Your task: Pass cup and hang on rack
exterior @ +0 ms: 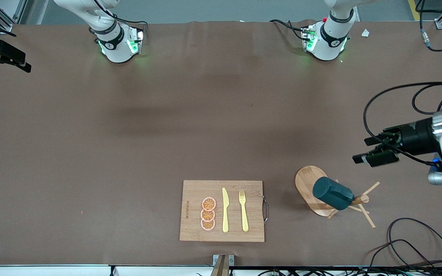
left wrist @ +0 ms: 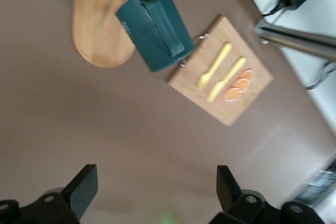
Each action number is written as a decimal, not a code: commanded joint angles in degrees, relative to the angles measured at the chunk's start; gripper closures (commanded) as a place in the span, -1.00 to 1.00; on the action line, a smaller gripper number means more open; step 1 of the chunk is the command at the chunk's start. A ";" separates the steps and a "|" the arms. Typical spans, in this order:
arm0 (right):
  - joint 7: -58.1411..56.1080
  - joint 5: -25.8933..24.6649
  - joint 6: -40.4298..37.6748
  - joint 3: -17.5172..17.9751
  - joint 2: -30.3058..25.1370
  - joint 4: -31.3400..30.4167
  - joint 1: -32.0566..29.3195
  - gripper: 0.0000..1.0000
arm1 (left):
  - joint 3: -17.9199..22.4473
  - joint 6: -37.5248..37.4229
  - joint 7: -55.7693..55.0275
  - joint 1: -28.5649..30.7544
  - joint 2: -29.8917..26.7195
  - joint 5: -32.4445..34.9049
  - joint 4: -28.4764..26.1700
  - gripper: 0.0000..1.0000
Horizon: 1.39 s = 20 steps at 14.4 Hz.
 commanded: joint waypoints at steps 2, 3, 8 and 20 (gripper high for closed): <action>0.05 -0.45 0.29 0.07 -1.48 -1.20 0.16 -1.00 | -3.52 -3.02 9.03 0.22 -5.22 21.78 -1.43 -1.00; 0.05 -0.45 0.20 -0.02 -1.48 -1.20 0.25 -1.00 | -4.23 -4.16 11.31 0.39 -6.10 26.36 -1.43 -1.00; 0.05 -0.45 0.20 0.07 -1.48 -1.20 0.25 -1.00 | -0.84 -7.68 26.35 0.58 -13.82 28.26 -3.87 -1.00; 0.05 -0.45 0.37 0.07 -1.39 -1.20 0.16 -1.00 | 14.75 -7.24 26.54 -14.19 -30.02 17.53 -22.34 -1.00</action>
